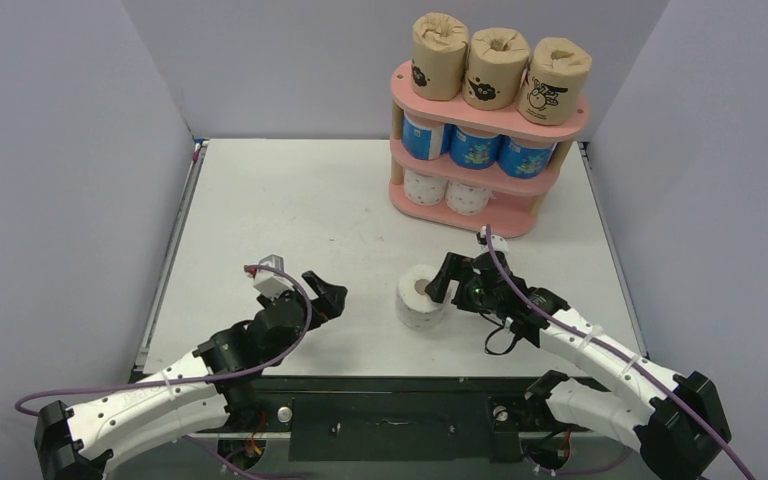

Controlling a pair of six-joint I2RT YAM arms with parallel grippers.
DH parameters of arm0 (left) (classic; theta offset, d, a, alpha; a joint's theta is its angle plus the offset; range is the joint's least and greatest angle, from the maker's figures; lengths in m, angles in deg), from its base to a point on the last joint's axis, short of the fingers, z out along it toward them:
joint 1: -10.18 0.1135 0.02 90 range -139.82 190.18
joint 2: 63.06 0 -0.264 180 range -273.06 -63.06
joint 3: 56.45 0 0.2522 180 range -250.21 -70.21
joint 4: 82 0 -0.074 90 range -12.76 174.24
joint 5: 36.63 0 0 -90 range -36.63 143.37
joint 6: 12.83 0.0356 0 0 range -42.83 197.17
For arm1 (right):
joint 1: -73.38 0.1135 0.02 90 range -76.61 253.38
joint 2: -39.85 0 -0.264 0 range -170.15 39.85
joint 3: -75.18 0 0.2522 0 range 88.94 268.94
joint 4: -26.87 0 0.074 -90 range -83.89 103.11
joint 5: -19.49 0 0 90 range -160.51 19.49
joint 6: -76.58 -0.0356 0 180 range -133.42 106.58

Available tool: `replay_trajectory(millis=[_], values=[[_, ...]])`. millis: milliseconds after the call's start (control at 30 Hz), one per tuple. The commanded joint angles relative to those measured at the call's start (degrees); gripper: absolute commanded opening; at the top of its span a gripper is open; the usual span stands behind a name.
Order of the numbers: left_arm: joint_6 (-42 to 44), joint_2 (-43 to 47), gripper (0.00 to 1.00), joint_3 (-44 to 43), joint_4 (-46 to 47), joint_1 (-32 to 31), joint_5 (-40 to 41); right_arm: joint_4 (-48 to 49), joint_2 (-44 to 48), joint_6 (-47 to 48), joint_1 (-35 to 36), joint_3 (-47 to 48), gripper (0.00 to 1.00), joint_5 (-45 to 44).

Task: Place and organize the paper towels onto the shelf
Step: Pick up the paper towel from the center of the board.

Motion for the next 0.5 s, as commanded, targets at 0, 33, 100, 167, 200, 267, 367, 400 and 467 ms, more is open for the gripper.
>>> replay_trajectory(millis=[0,33,100,167,200,267,367,400,467], values=[[-1.31,0.14,0.96,0.02,-0.67,0.1,0.92,3.41,-1.2,-0.71,0.47,1.73,0.85,0.44],[-1.51,0.24,0.96,0.15,-0.81,0.1,0.95,3.96,-1.58,-0.84,0.5,1.61,0.83,0.5],[-1.81,0.47,0.96,0.27,-1.36,0.1,0.98,4.64,-2.37,-1.27,0.52,1.47,0.81,0.62],[-2.27,0.85,0.96,0.44,-1.96,0.1,1.18,5.2,-3.1,-1.69,0.47,1.49,0.79,0.76],[-2.72,1.02,0.96,0.61,-2.16,0.1,1.39,5.57,-3.35,-1.87,0.46,1.51,0.77,0.82],[-3.09,1.78,0.96,0.91,-2.41,0.1,1.54,6.1,-3.65,-2.27,0.45,1.5,0.75,0.78],[-3.39,2.39,0.96,1.3,-2.53,0.1,1.78,6.25,-4.0,-2.61,0.45,1.49,0.7,0.28],[-3.48,2.6,0.96,1.48,-2.54,0.1,1.85,6.23,-4.02,-2.62,0.45,1.51,0.68,0.06],[-3.58,2.67,0.96,1.62,-2.54,0.1,1.89,6.26,-4.11,-2.77,0.43,1.41,0.64,-0.24]])
